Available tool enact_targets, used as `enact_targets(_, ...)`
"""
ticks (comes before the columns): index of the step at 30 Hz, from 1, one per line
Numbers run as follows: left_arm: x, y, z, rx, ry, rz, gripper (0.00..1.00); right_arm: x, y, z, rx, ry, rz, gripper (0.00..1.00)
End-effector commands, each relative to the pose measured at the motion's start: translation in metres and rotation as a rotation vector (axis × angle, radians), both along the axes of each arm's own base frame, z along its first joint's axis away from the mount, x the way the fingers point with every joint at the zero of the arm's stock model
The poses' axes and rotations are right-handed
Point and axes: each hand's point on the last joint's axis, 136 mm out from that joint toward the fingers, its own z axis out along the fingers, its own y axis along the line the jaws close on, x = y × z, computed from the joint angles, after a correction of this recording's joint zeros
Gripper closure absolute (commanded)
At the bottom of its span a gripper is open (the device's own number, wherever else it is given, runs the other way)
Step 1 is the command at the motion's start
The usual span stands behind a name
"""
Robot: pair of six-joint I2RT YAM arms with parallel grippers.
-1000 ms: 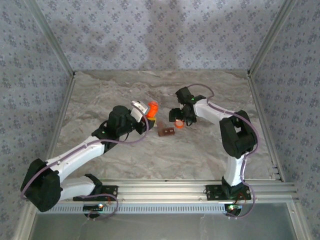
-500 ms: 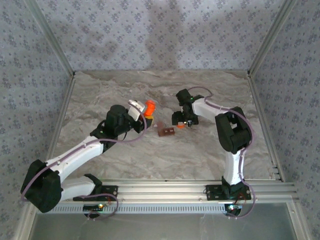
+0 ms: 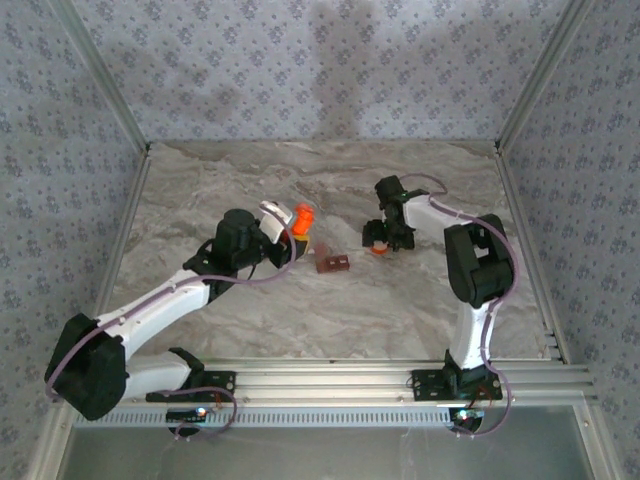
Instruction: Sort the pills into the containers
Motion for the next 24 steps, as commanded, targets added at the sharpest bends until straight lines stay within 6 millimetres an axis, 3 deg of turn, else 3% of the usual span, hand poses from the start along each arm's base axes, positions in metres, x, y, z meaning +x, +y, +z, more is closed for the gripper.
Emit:
enact_targets(1,0.001,-0.01,0.023,-0.043,-0.005,-0.043,1.0,0.003,0.009,0.043,0.065,-0.09,0.033,0.17)
enact_targets(6,0.002,-0.006,0.014,-0.022,0.051,-0.008,1.0,-0.005,0.028,0.088,0.167,-0.168,0.062,0.17)
enact_targets(11,-0.001,0.002,0.01,0.002,0.066,0.038,1.0,-0.015,0.05,0.107,0.277,-0.21,0.091,0.17)
enact_targets(15,-0.004,0.006,0.008,0.011,0.045,0.07,1.0,-0.017,0.064,0.109,0.342,-0.229,0.088,0.17)
enact_targets(17,-0.006,0.008,0.006,0.012,0.04,0.081,1.0,-0.025,0.065,0.093,0.338,-0.2,0.088,0.17)
enact_targets(24,-0.023,0.002,-0.007,0.048,0.001,-0.014,1.0,-0.033,0.076,0.073,0.38,-0.178,0.082,0.18)
